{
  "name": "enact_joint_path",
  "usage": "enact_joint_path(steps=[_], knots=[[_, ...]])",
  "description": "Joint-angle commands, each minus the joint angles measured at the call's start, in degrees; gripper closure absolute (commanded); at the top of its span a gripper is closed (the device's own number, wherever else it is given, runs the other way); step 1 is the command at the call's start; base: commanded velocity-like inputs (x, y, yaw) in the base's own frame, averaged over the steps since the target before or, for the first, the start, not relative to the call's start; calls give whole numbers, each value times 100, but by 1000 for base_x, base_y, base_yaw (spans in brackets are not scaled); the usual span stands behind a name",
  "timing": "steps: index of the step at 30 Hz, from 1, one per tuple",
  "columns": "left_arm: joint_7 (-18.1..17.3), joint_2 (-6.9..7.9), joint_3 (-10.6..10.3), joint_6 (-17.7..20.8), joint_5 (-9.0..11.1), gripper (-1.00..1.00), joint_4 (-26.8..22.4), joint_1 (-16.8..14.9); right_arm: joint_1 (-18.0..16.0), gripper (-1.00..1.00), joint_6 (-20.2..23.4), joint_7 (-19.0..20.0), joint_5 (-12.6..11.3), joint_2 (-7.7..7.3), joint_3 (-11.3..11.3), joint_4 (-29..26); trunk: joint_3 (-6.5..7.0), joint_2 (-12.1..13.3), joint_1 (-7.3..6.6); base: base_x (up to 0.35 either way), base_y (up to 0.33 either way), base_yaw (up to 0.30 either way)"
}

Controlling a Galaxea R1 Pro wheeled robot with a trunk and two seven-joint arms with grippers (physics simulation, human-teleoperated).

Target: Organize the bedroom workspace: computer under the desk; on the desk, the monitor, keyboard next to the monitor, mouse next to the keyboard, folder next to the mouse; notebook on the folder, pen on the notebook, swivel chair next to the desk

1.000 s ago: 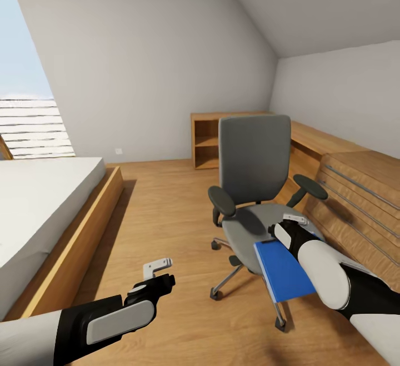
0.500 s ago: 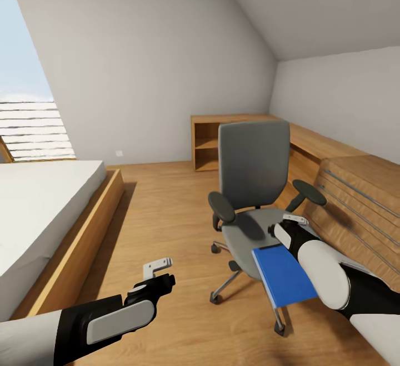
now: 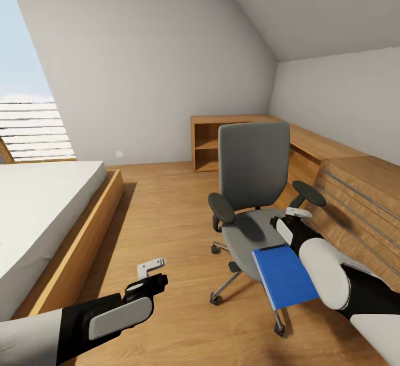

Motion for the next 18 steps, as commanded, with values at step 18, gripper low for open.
enact_joint_path(steps=[18], knots=[[21,2,-22,-60,21,-100,31,-9,2937,-100,1945,11,-1178,544,-31,-6253,-6,-3,-1,0,0,0]])
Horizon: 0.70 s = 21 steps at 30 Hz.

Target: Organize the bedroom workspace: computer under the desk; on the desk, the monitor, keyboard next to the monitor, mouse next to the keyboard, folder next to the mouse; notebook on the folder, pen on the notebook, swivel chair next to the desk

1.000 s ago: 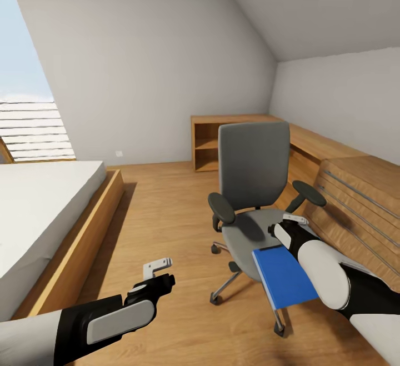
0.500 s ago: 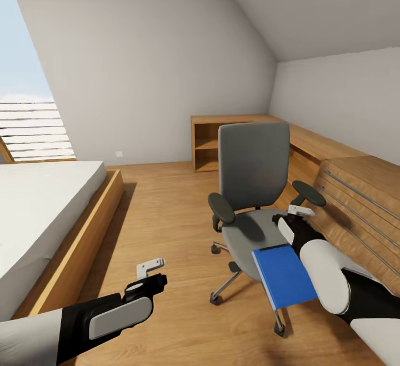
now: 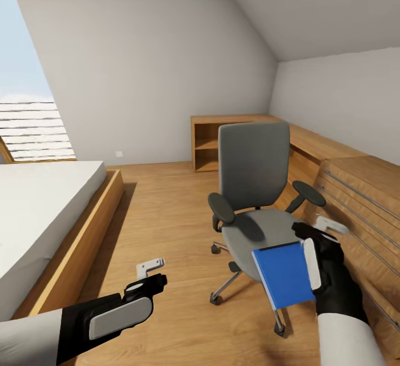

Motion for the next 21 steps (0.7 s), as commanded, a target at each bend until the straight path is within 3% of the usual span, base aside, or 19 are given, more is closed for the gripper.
enact_joint_path(steps=[1,5,21], knots=[[7,2,-17,-59,39,-100,-31,-10,97,-100,85,-35,-151,21,8,-192,-6,-3,-1,0,0,0],[12,9,-24,-59,45,-100,-350,-9,482,-100,376,-35,-558,229,76,-964,-6,-3,-1,0,0,0],[5,19,-17,-59,58,-100,-410,-9,565,-100,439,-43,-654,373,94,-1210,-8,-3,-1,0,22,0]])
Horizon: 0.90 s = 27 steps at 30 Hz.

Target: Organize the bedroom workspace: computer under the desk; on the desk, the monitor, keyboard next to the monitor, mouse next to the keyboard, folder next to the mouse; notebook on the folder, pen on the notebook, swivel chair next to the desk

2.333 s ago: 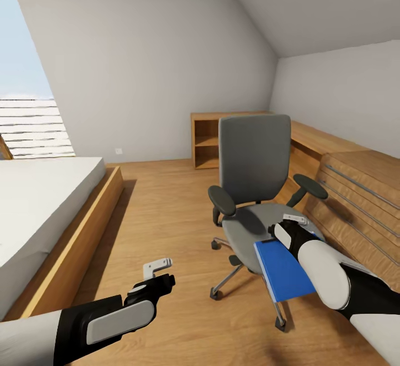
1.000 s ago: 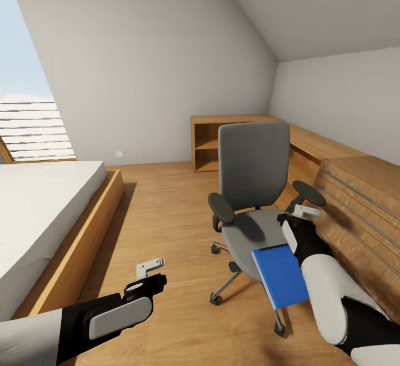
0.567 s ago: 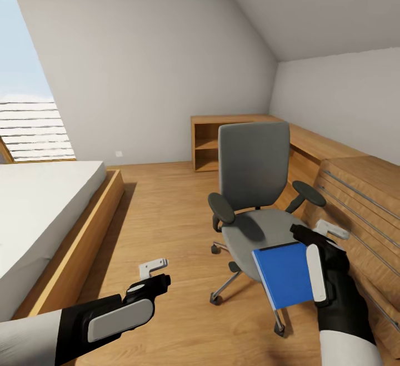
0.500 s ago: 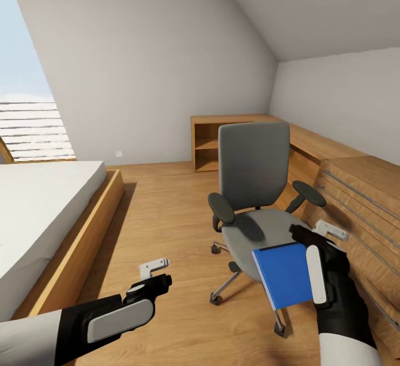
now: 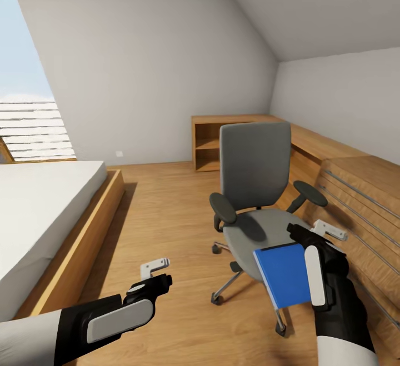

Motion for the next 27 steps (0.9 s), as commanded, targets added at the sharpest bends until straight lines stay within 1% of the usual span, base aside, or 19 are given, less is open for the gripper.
enact_joint_path(steps=[1,3,5,18,21,27], knots=[[3,3,-15,-59,37,-100,2,-9,-5,-100,8,-47,-59,14,-8,-9,-6,-3,-1,0,273,0],[3,3,-15,-59,37,-100,2,-9,-4,-100,-14,-47,-58,17,-9,-9,-6,-3,-1,0,292,0],[-1,3,-15,-59,37,-100,4,-10,-4,-100,-33,-47,-58,19,-10,-9,-6,-3,-1,0,311,-190],[-6,3,-16,-59,28,-100,2,-10,-5,-100,-50,-47,-58,19,-10,8,-6,-3,-1,0,311,-257],[-6,3,-16,-59,32,-100,2,-10,-4,-100,-56,-47,-60,19,-16,8,-6,-3,-1,0,226,-287],[-6,3,-16,-59,29,-100,2,-10,-3,-100,-61,-47,-63,19,-18,8,-6,-3,-1,0,137,-290]])
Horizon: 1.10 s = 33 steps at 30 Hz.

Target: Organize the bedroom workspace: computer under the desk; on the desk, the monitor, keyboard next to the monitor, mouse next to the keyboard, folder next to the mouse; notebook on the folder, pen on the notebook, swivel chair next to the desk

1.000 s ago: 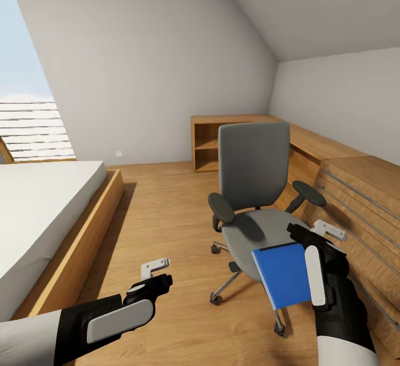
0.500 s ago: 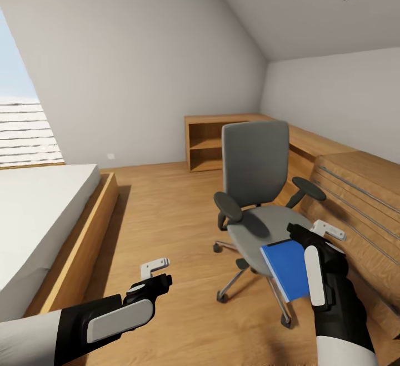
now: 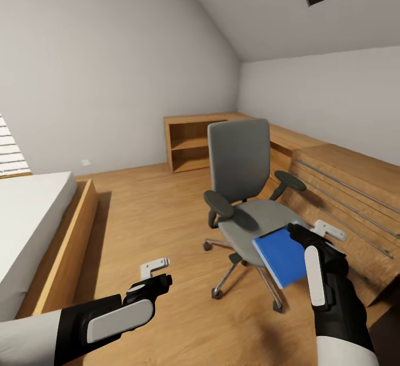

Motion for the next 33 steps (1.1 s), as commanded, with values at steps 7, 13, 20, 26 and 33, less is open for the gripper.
enact_joint_path(steps=[7,13,20,26,33], knots=[[10,12,-11,-59,35,-100,-9,-6,-3,-100,9,-43,-101,4,-4,-1,-6,-3,-1,0,247,-291],[29,13,-11,-59,36,-100,-5,-7,-7,-100,4,-45,-135,4,-11,10,-6,-3,-1,0,119,-294],[39,13,-9,-59,29,-100,-38,-9,-6,-100,9,-58,-142,9,-11,15,-10,-3,-1,0,17,-175],[29,13,19,-59,28,-100,-69,-8,-8,-100,11,-63,-146,12,-12,16,-12,-3,-1,0,3,-40],[56,13,77,-59,28,-100,-321,-8,-7,-100,12,-64,-220,12,-12,12,-12,-3,-1,0,1,-7]])
